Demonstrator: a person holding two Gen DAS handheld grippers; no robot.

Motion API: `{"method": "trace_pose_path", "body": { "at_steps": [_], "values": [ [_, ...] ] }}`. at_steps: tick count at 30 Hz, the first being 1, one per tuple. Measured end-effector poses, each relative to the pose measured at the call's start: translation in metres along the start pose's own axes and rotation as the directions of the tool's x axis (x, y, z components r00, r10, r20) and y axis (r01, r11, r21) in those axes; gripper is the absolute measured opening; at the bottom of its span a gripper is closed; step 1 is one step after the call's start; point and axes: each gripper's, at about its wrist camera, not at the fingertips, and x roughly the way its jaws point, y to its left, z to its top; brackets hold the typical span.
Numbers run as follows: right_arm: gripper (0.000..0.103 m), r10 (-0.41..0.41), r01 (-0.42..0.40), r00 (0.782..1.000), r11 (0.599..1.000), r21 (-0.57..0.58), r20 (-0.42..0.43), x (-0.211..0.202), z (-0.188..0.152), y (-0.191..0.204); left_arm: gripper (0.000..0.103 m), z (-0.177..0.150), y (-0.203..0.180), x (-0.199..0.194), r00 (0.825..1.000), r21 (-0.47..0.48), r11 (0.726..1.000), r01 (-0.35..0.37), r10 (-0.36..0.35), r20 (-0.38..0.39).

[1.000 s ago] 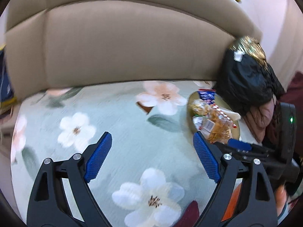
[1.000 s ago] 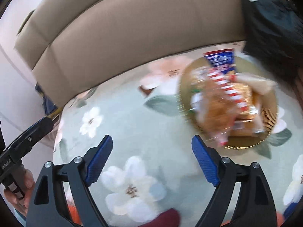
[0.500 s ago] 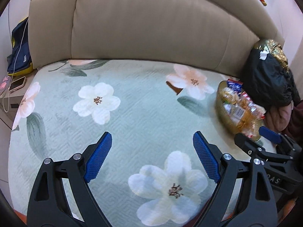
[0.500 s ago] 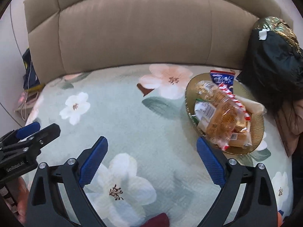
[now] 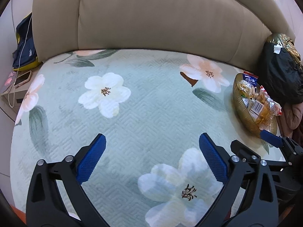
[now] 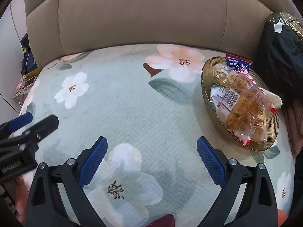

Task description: Organize snacks

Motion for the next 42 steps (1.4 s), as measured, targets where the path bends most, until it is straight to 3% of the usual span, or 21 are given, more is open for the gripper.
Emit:
{"method": "trace_pose_path", "body": {
  "at_steps": [9,14,42],
  "values": [
    [0.096,0.003,-0.003,1.000,1.000,-0.010,-0.020,0.007,-0.002,0.002,0.100,0.000,0.004,0.005,0.998,0.007,0.998,-0.061,0.061,-0.007],
    [0.097,0.001,-0.002,0.998,1.000,-0.017,-0.058,0.017,-0.005,0.003,0.100,0.000,0.010,0.012,0.998,-0.028,0.999,-0.039,0.037,-0.057],
    [0.097,0.043,-0.043,0.992,0.999,0.001,-0.118,0.028,-0.006,0.000,0.100,-0.003,0.004,0.007,0.998,0.016,0.998,-0.055,0.055,-0.037]
  ]
}}
